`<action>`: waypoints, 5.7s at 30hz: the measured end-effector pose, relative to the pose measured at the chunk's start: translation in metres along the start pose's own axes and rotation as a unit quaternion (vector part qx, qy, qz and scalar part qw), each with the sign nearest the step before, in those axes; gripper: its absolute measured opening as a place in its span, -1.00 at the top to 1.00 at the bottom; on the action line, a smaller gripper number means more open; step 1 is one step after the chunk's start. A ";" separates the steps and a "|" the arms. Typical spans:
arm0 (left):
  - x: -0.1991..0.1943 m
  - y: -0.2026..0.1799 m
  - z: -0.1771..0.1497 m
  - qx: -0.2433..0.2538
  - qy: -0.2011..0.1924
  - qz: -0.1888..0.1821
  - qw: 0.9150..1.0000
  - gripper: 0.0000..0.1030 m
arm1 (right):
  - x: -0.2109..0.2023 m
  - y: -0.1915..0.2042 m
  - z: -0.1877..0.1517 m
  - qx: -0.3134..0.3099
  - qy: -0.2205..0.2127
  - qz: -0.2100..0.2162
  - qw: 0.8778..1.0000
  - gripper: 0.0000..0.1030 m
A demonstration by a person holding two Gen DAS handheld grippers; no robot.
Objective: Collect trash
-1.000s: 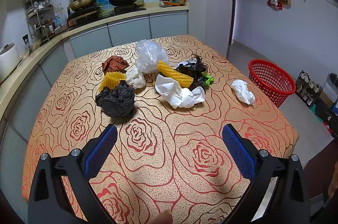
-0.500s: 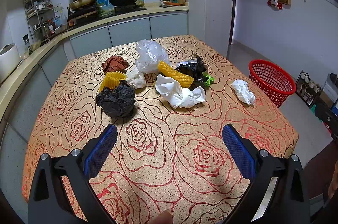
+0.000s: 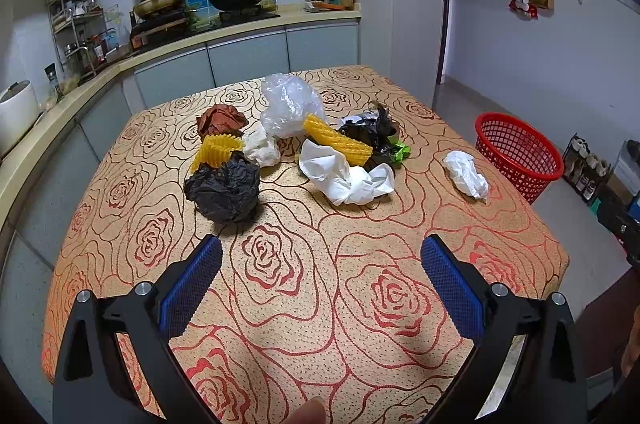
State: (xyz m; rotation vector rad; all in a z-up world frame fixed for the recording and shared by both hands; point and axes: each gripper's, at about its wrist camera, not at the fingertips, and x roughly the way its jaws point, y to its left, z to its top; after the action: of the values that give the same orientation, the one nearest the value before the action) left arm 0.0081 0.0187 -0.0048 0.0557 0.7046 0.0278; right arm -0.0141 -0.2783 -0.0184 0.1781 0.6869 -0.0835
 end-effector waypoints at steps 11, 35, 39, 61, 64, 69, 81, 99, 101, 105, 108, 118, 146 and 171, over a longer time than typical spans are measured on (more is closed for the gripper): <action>0.011 0.016 0.003 -0.010 0.004 0.017 1.000 -0.87 | 0.019 0.018 0.003 -0.022 0.011 0.017 1.000 -0.90; 0.079 0.110 0.012 -0.093 0.050 -0.007 0.994 -0.85 | 0.118 0.078 -0.002 -0.106 0.097 0.043 0.989 -0.90; 0.094 0.101 0.024 -0.073 0.051 -0.013 0.996 -0.85 | 0.133 0.087 0.001 -0.119 0.107 0.041 0.986 -0.90; 0.125 0.103 0.033 -0.081 0.075 -0.038 0.993 0.19 | 0.158 0.088 0.008 -0.125 0.145 0.057 0.980 -0.90; 0.116 0.102 0.033 -0.077 0.064 -0.031 0.994 0.19 | 0.161 0.087 0.012 -0.121 0.147 0.069 0.979 -0.90; 0.100 0.099 0.033 -0.066 0.040 -0.018 0.997 0.19 | 0.164 0.090 0.023 -0.123 0.127 0.071 0.982 -0.90; 0.065 0.106 0.034 -0.075 0.001 -0.030 0.997 0.19 | 0.187 0.099 0.040 -0.140 0.131 0.070 0.979 0.02; 0.040 0.093 0.053 -0.072 -0.043 -0.065 0.994 0.19 | 0.144 0.081 0.069 -0.111 0.078 0.136 0.981 0.53; 0.039 0.086 0.058 -0.063 -0.046 -0.067 0.995 0.19 | 0.140 0.073 0.075 -0.102 0.071 0.137 0.983 0.53; 0.041 0.065 0.074 -0.042 -0.051 -0.081 0.995 0.19 | 0.137 0.056 0.085 -0.086 0.062 0.135 0.985 0.53; 0.045 0.037 0.091 -0.017 -0.057 -0.099 0.993 0.19 | 0.133 0.037 0.094 -0.073 0.052 0.123 0.988 0.53; 0.075 -0.066 0.148 0.055 -0.057 -0.191 0.978 0.18 | 0.128 -0.030 0.124 -0.033 0.021 0.057 0.998 0.53; 0.214 -0.264 0.170 0.143 0.083 -0.298 0.940 0.14 | 0.198 -0.100 0.128 -0.019 0.073 -0.002 0.997 0.50; 0.193 -0.243 0.171 0.138 0.063 -0.279 0.948 -0.53 | 0.173 -0.092 0.117 -0.013 0.060 0.014 0.998 -0.16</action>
State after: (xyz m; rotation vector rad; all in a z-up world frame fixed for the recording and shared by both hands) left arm 0.2673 -0.2220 -0.0146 0.1224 0.8282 -0.6181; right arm 0.1794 -0.3935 -0.0523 0.1682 0.8050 -0.0371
